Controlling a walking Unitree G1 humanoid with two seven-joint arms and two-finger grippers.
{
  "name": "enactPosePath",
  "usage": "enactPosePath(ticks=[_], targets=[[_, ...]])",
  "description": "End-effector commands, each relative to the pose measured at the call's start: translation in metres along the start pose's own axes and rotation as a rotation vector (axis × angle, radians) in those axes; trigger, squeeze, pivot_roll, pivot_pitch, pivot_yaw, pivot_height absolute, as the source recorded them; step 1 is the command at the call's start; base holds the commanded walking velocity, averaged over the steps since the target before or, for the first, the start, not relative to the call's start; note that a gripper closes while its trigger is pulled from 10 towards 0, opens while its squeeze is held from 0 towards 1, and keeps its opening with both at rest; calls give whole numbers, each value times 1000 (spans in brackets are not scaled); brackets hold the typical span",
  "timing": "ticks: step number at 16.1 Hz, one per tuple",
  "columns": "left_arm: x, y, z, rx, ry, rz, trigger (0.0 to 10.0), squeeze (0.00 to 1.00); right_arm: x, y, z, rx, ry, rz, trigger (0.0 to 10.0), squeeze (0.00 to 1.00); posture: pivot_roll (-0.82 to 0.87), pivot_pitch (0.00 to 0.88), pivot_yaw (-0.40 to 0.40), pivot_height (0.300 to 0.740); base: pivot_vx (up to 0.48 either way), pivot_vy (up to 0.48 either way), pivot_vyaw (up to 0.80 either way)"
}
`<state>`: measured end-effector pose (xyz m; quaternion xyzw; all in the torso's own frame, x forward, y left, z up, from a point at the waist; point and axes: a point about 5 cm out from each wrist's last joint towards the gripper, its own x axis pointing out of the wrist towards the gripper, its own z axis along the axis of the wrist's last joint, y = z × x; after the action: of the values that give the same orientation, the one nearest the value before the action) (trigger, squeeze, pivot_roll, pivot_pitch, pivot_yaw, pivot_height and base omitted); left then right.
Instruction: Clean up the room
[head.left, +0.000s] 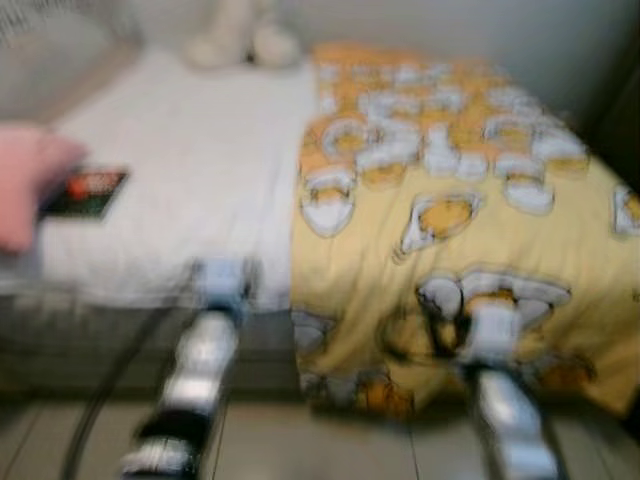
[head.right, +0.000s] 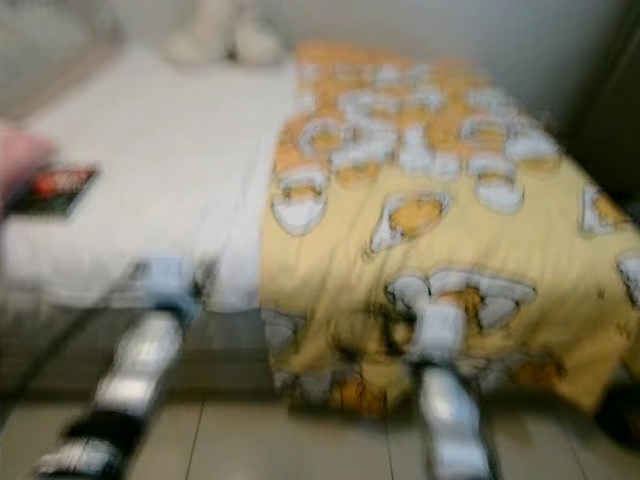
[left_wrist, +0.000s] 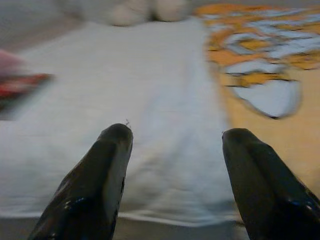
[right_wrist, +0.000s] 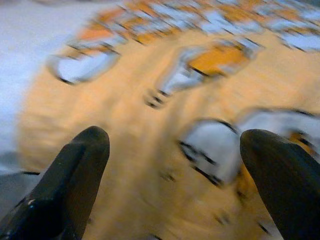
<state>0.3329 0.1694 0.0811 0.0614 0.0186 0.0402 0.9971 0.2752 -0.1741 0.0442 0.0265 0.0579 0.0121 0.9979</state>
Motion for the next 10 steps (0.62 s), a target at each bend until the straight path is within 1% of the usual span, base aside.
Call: enactPosePath(ticks=[1,3,4,6,7,8,9,10], targets=[[1,-14,4,-10,-6,-24,10000,1000,0,-10,7,-25,-30,-25,10000,1000,69,0,8,740,0,-461,600],[1,-17,3,0,-3,-29,10000,1000,5,-11,10,-23,-42,-25,10000,1000,65,0,9,740,0,-456,597],[0,-19,3,10,-3,-33,10000,0,7,-13,12,-23,-49,-28,10000,1000,64,0,11,740,0,0,600],[-2,-19,-1,11,12,-40,10000,0,4,-14,12,-14,-55,-32,10000,1000,60,0,18,740,0,0,600],[-7,-22,0,17,-7,-88,10000,0,-2,-18,10,-1,-59,-51,10000,1000,54,0,21,740,0,0,600],[-13,-22,1,59,-38,-130,10000,0,-9,-21,9,8,-66,-72,10000,1000,43,0,31,740,0,0,600],[-16,-23,2,24,-51,-153,10000,0,-15,-20,6,-4,-66,-65,10000,1000,27,0,43,740,0,0,600],[-16,-23,3,16,-59,-157,10000,0,-16,-19,5,-11,-64,-58,10000,1000,25,0,45,740,0,0,600]])
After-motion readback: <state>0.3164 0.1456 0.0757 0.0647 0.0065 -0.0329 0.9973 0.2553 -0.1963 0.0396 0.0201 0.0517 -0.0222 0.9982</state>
